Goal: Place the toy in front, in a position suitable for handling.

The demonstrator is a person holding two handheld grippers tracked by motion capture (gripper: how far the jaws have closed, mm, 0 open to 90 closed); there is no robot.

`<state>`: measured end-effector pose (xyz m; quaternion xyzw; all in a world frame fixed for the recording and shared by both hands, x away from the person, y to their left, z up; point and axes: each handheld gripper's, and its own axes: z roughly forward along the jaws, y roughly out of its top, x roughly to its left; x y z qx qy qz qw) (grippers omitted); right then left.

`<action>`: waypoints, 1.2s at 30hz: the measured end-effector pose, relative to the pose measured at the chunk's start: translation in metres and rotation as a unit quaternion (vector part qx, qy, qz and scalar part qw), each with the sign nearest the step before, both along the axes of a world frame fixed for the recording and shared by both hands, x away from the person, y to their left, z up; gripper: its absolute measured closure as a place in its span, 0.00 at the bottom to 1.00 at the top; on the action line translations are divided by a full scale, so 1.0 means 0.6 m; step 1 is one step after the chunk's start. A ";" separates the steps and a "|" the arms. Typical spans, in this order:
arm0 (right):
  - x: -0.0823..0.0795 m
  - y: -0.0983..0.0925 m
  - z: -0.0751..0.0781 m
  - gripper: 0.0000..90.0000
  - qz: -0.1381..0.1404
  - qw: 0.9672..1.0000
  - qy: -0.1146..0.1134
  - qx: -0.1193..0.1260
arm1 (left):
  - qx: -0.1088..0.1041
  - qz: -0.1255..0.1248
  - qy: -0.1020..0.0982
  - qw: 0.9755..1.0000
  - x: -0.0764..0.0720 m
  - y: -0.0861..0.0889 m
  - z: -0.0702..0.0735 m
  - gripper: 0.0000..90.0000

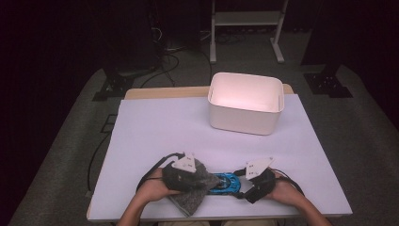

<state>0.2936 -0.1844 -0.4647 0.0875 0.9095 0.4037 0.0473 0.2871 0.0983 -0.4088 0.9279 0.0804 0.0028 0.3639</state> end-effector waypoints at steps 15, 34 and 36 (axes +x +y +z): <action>-0.004 -0.001 0.000 0.30 0.002 1.000 -0.006 0.002 | -0.008 0.021 0.022 1.000 0.009 0.032 -0.010 0.85; -0.002 -0.001 0.000 0.30 0.000 1.000 0.001 0.003 | 0.014 -0.041 0.008 0.999 0.014 -0.070 -0.003 0.85; -0.002 -0.001 0.000 0.31 0.000 1.000 -0.002 0.003 | 0.015 -0.045 0.012 0.999 0.017 -0.073 -0.003 0.85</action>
